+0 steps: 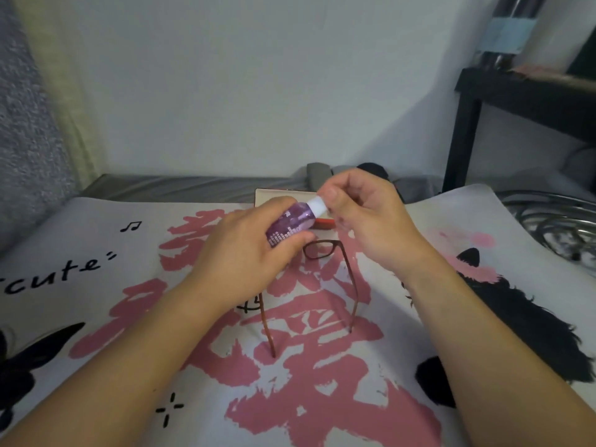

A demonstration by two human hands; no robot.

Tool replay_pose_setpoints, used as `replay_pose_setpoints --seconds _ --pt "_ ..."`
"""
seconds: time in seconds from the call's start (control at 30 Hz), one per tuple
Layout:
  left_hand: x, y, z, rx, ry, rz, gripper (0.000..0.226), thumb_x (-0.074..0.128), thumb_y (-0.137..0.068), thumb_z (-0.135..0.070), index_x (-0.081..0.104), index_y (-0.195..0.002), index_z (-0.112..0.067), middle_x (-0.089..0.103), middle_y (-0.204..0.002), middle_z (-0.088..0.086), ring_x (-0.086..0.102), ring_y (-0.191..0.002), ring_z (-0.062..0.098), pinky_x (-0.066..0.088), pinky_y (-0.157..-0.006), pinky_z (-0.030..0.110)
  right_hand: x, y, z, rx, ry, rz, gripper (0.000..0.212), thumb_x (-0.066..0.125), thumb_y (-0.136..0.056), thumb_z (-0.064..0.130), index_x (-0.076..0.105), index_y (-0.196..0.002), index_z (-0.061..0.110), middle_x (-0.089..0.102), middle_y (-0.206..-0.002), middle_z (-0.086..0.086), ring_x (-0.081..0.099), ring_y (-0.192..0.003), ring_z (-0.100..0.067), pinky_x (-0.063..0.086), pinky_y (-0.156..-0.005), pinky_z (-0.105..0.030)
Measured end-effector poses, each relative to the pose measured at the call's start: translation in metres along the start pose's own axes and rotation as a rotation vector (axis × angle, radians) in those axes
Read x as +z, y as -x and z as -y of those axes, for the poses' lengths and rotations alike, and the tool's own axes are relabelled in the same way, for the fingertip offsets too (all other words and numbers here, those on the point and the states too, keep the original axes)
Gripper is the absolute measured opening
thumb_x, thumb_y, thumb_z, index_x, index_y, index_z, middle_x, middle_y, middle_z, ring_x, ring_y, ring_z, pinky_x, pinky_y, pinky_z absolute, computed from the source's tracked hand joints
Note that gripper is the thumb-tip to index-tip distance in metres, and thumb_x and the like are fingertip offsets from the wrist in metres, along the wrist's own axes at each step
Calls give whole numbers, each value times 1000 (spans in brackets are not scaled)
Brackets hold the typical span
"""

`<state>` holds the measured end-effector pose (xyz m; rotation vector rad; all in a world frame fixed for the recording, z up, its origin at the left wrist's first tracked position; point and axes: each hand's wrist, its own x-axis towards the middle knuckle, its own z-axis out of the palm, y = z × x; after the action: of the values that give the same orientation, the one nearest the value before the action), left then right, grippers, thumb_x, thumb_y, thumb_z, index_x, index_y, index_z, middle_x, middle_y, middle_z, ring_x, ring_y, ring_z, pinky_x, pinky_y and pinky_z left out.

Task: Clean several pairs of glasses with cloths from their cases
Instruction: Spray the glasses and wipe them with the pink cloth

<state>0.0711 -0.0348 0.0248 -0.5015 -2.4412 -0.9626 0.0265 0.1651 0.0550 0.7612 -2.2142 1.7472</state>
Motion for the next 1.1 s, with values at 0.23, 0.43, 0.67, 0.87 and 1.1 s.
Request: replay_pose_setpoints --seconds 0.23,0.43,0.67,0.87,1.1 --pt "-19 8 18 -241 229 -65 15 67 -89 -48 61 -103 -50 68 -91 -17 66 -80 9 56 -70 34 -50 -20 -48 201 399 -135 9 60 -101 21 67 -97 17 66 -87 1 57 -74 -9 47 -71 -25" --pt "-7 5 19 -297 294 -159 10 61 -94 -45 55 -100 -51 61 -93 -38 61 -86 -9 45 -64 8 -44 -16 -76 386 885 8 10 64 -95 27 60 -103 25 65 -89 1 62 -81 -18 50 -68 -32" --pt "-5 4 24 -390 360 -195 23 71 -90 -43 64 -111 -46 67 -110 -16 64 -101 3 55 -93 36 -35 -19 -78 518 747 141 24 68 -95 29 59 -117 31 63 -110 -2 64 -91 -18 57 -83 -37" --pt "-10 6 10 -290 298 -286 26 72 -89 -38 65 -114 -40 68 -108 -12 65 -100 8 55 -91 34 -13 -10 -15 6 483 -129 19 64 -97 31 70 -115 27 56 -98 7 56 -87 -6 46 -83 -25" --pt "-3 12 -12 13 65 -230 29 71 -88 -31 69 -116 -23 65 -96 -11 61 -87 11 48 -73 25 39 14 19 -86 -237 9 18 61 -96 20 71 -110 14 67 -98 -9 64 -80 -10 56 -74 -24"
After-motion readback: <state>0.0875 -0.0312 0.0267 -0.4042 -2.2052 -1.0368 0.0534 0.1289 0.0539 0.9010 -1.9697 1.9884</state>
